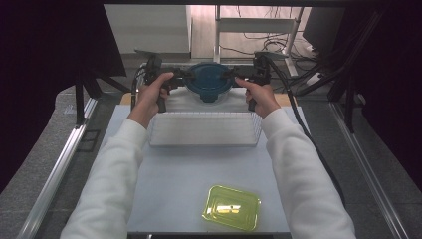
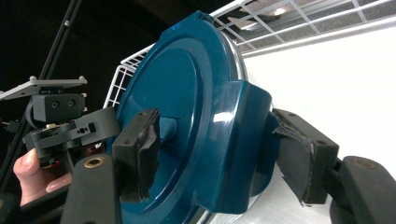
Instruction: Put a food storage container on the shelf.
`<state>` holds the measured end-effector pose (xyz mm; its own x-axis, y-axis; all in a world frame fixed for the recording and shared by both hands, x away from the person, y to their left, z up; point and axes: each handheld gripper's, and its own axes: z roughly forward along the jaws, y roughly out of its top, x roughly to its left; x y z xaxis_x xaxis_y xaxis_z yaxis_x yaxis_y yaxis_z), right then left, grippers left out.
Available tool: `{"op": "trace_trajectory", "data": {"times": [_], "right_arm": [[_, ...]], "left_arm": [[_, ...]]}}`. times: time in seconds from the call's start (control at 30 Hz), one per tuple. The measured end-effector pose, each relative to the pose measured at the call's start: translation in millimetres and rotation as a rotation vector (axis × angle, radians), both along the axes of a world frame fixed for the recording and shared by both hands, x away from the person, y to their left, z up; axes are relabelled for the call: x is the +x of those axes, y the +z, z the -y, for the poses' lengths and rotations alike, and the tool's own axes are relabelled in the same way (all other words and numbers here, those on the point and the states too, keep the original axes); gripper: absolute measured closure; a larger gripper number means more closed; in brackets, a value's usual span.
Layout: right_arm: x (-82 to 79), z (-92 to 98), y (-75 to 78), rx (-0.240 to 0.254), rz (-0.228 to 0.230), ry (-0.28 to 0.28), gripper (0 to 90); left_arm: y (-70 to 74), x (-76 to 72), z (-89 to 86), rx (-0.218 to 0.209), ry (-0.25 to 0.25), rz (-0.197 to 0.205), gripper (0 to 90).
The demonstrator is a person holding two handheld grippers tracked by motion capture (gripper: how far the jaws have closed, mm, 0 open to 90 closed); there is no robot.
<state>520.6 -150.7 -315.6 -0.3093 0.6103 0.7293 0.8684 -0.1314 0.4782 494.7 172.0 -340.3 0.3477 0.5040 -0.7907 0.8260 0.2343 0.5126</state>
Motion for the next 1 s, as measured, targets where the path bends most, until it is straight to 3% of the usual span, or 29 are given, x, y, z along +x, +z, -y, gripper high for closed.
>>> {"op": "trace_trajectory", "data": {"times": [0.07,0.13,0.2,0.3,0.33,0.37,0.4,0.43,0.47,0.63,0.67,0.7,0.73,0.77,0.83,1.0], "right_arm": [[-1.9,-0.9,0.0,-0.011,0.022,-0.005,30.6],[-7.8,-2.4,4.4,-0.046,0.088,-0.026,24.0],[-14.6,-2.7,11.2,-0.071,0.145,-0.039,21.5],[-26.0,-1.0,18.9,-0.123,0.228,-0.018,19.9],[-30.7,-0.1,21.2,-0.15,0.259,-0.006,19.7],[-36.0,1.0,23.5,-0.175,0.288,0.001,19.7],[-41.5,2.7,25.1,-0.195,0.317,0.012,19.7],[-46.8,4.7,26.1,-0.21,0.345,0.031,19.7],[-52.5,7.0,26.2,-0.217,0.366,0.051,19.7],[-78.3,19.6,21.5,-0.209,0.413,0.09,19.1],[-93.6,28.1,15.6,-0.229,0.44,0.111,19.1],[-98.6,31.4,13.3,-0.24,0.453,0.116,19.4],[-105.3,35.7,10.0,-0.246,0.465,0.122,20.0],[-111.7,40.1,5.9,-0.248,0.473,0.133,20.1],[-124.7,48.4,-3.8,-0.25,0.482,0.151,20.3],[-158.7,67.1,-26.5,-0.304,0.496,0.179,20.3]], "left_arm": [[1.0,-2.0,1.7,0.032,0.012,0.04,36.7],[2.7,-4.7,1.3,0.083,0.045,0.083,28.9],[4.9,-8.3,-1.8,0.105,0.075,0.114,19.6],[11.7,-21.0,-6.4,0.143,0.103,0.182,15.7],[11.7,-21.0,-6.4,0.143,0.103,0.182,15.2],[16.8,-32.9,-7.9,0.167,0.093,0.222,15.0],[16.8,-32.9,-7.9,0.167,0.093,0.222,14.9],[20.8,-47.8,-8.0,0.202,0.08,0.272,14.8],[20.9,-55.6,-8.4,0.223,0.068,0.294,14.9],[12.5,-87.8,-12.7,0.236,0.045,0.331,16.1],[7.0,-106.2,-15.7,0.243,0.036,0.341,18.4],[4.1,-115.9,-17.0,0.255,0.034,0.355,18.9],[4.1,-115.9,-17.0,0.255,0.034,0.355,19.7],[-2.0,-134.7,-17.0,0.299,0.027,0.379,19.9],[-10.3,-152.2,-16.4,0.351,0.021,0.398,20.7],[-39.4,-188.6,-14.8,0.39,-0.014,0.392,21.8]]}}
